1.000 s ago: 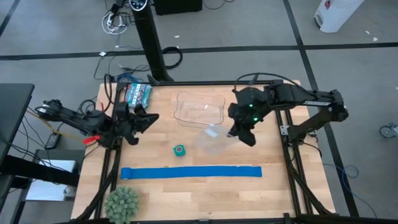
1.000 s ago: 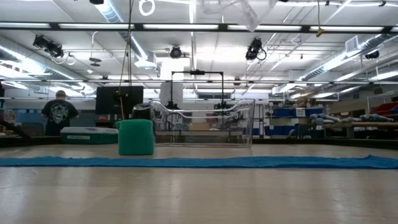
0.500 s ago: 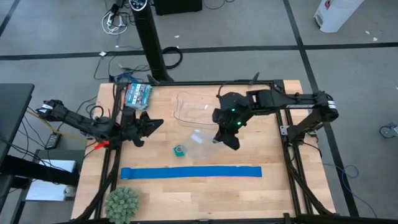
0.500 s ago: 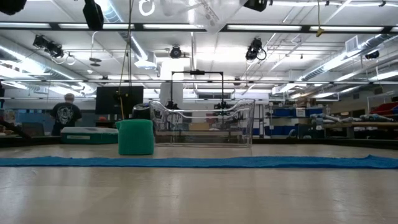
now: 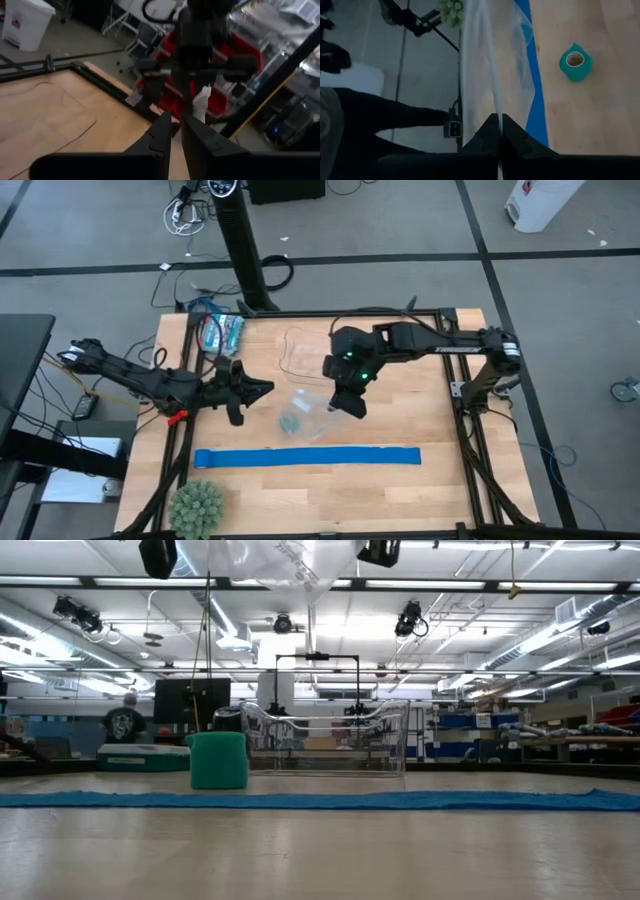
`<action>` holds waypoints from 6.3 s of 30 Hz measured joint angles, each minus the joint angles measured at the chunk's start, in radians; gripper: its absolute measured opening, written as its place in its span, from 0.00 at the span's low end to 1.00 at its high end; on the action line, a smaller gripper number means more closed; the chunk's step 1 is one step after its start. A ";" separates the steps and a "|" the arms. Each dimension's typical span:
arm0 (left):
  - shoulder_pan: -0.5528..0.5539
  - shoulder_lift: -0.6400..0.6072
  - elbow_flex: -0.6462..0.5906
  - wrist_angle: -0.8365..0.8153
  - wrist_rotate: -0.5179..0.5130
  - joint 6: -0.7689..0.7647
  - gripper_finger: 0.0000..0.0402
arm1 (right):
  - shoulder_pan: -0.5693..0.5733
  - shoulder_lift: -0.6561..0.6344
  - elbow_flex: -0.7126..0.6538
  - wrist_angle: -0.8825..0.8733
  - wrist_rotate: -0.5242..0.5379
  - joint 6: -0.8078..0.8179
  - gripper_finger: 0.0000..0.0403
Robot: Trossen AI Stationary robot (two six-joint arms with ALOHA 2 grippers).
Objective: Roll bandage
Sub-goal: Put the green bandage into the transparent zip bag
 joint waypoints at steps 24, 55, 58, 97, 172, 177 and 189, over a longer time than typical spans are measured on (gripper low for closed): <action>0.001 0.137 0.120 -0.245 0.118 0.080 0.48 | -0.049 0.193 0.274 -0.280 -0.038 -0.142 0.00; -0.006 0.275 0.119 0.011 -0.073 -0.055 0.01 | -0.050 0.155 0.272 -0.306 -0.014 -0.063 0.15; -0.017 0.275 0.119 0.011 -0.090 -0.062 0.01 | -0.058 0.107 0.272 -0.340 0.039 -0.053 0.18; -0.158 -0.055 0.118 -0.472 -0.161 -0.091 0.00 | 0.153 0.232 0.210 0.124 0.153 -0.192 0.26; -0.157 -0.080 0.118 -1.036 0.090 -0.423 0.01 | 0.057 0.536 -0.035 0.467 0.311 -0.362 0.50; -0.157 -0.080 0.118 -1.026 0.090 -0.424 0.01 | 0.057 0.536 -0.035 0.443 0.328 -0.400 0.41; -0.157 -0.080 0.118 -1.015 0.090 -0.418 0.01 | 0.066 0.542 -0.039 0.377 0.366 -0.405 0.33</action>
